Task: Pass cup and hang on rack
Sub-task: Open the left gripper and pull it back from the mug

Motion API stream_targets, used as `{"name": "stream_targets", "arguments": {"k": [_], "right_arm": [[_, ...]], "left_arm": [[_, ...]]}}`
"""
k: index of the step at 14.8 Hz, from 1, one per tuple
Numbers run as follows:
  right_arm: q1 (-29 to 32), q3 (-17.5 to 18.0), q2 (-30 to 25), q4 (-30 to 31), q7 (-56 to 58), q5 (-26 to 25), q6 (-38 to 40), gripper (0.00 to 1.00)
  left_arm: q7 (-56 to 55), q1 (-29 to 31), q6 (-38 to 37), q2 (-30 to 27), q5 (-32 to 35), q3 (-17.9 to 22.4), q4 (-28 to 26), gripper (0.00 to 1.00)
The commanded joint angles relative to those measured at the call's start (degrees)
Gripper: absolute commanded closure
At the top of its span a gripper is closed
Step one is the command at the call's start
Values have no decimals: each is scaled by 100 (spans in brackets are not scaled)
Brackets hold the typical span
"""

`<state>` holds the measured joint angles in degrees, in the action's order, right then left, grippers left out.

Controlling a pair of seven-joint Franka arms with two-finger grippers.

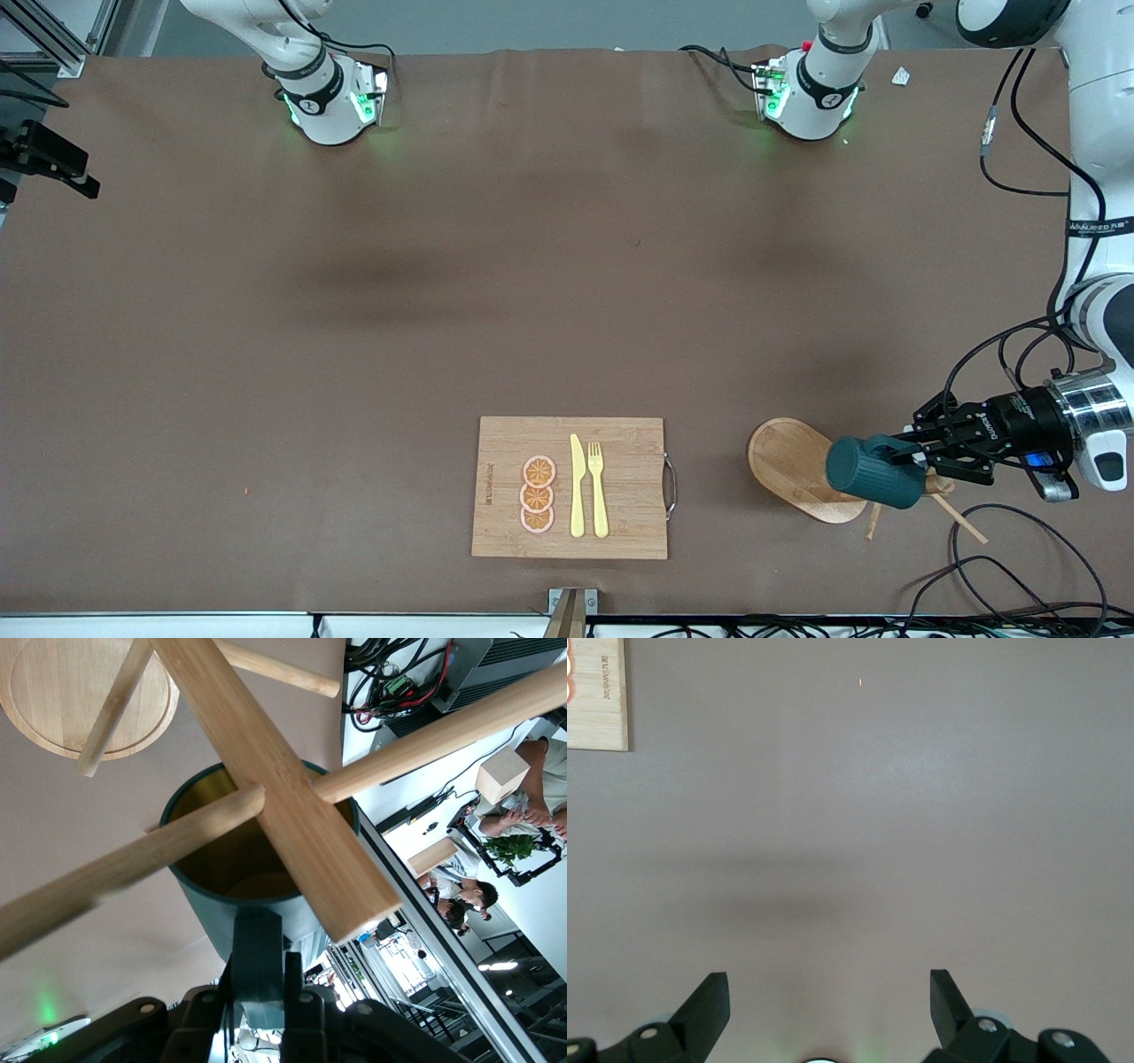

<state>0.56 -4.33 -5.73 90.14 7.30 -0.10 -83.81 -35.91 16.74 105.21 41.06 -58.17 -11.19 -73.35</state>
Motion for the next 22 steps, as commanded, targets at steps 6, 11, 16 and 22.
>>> {"name": "stream_targets", "arguments": {"k": [6, 11, 16, 22], "right_arm": [[49, 29, 28, -93, 17, -69, 31, 0], [58, 29, 28, -93, 43, -61, 58, 0], [-3, 29, 63, -49, 43, 10, 40, 0], [-3, 29, 108, -41, 17, 27, 58, 0]], "left_arm": [[119, 67, -132, 95, -133, -24, 31, 52], [110, 58, -132, 34, -116, -24, 49, 0], [233, -56, -247, -395, 732, -59, 49, 0], [453, -232, -255, -1256, 3448, -1024, 14, 0]]}}
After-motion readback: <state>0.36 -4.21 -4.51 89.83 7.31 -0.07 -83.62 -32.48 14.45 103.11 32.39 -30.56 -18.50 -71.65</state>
